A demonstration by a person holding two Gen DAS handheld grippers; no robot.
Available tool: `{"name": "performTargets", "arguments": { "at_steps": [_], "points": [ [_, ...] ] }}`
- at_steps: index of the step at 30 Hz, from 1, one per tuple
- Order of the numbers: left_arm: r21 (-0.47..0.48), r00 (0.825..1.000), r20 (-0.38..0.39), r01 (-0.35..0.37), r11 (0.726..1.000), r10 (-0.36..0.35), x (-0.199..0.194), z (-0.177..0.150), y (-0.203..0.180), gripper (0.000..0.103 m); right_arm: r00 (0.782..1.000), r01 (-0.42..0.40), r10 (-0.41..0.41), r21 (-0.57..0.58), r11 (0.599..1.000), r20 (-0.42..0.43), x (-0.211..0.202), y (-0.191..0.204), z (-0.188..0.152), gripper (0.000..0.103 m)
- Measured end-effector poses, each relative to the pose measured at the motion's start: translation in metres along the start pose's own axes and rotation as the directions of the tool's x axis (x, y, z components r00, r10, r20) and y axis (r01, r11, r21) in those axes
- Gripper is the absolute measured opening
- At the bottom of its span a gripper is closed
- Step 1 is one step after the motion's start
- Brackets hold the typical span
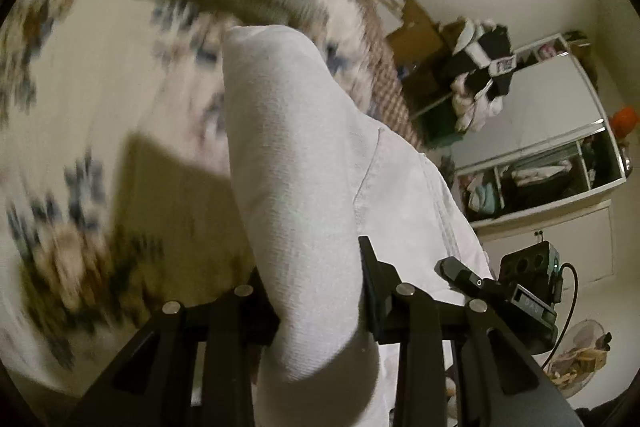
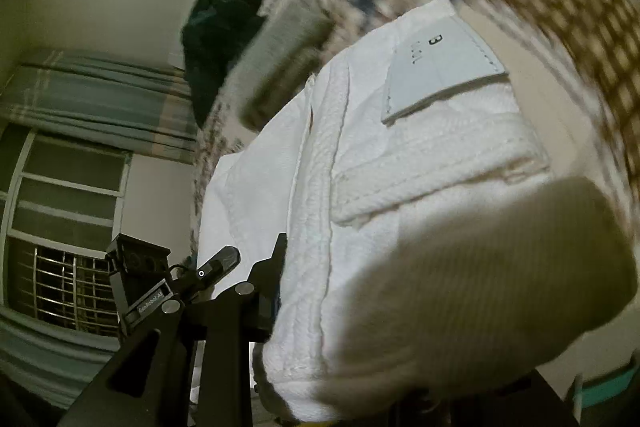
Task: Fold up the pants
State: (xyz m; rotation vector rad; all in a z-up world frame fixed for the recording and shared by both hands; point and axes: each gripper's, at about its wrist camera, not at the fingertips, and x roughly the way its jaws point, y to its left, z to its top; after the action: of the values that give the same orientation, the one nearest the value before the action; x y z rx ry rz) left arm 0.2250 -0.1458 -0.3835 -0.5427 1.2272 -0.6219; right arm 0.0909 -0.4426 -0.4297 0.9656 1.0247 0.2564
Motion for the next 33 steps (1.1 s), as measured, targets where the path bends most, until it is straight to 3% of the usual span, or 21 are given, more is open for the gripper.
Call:
{"name": "performTargets", "arguments": {
  "at_steps": [5,10,14,18,22,24,25,27,29,33],
  "points": [
    [0.037,0.998,0.063,0.019,0.999,-0.022,-0.02,0.108,-0.001,0.028,0.996,-0.04,0.044,-0.044,0.998,0.078,0.036,0.078,0.084,0.029],
    [0.059,0.993,0.109,0.029,0.998,-0.036,-0.012,0.246,0.033,0.028,0.985,-0.078,0.087,-0.062,0.995,0.147,0.12,0.138,0.182,0.029],
    [0.082,0.992,0.122,0.022,0.996,-0.032,0.011,0.335,0.077,0.028,0.979,-0.11,0.118,-0.058,0.992,0.164,0.197,0.158,0.25,0.029],
    [0.068,0.994,0.104,0.005,0.998,-0.012,0.04,0.393,0.132,0.028,0.982,-0.113,0.118,-0.044,0.993,0.146,0.279,0.153,0.303,0.029],
    [0.028,0.998,0.032,-0.06,0.998,0.059,0.081,0.416,0.184,0.029,0.994,-0.053,0.056,-0.028,0.998,0.09,0.345,0.129,0.326,0.031],
    [0.004,0.997,0.004,-0.083,0.997,0.083,0.096,0.415,0.201,0.038,0.998,0.006,-0.006,-0.005,1.0,0.058,0.362,0.114,0.334,0.038],
    [0.005,0.996,0.003,-0.094,0.996,0.094,0.097,0.413,0.205,0.043,0.998,0.034,-0.034,0.0,0.999,0.049,0.364,0.108,0.334,0.044],
    [0.03,0.992,0.015,-0.123,0.992,0.122,0.093,0.41,0.206,0.065,0.995,0.086,-0.085,-0.013,0.996,0.054,0.356,0.105,0.336,0.055],
    [0.058,0.988,0.015,-0.153,0.986,0.152,0.089,0.403,0.204,0.075,0.989,0.137,-0.135,-0.032,0.99,0.057,0.345,0.105,0.336,0.057],
    [0.055,0.975,0.021,-0.222,0.973,0.222,0.076,0.39,0.196,0.075,0.945,0.32,-0.315,-0.042,0.947,0.087,0.317,0.097,0.34,0.067]
  ]
}}
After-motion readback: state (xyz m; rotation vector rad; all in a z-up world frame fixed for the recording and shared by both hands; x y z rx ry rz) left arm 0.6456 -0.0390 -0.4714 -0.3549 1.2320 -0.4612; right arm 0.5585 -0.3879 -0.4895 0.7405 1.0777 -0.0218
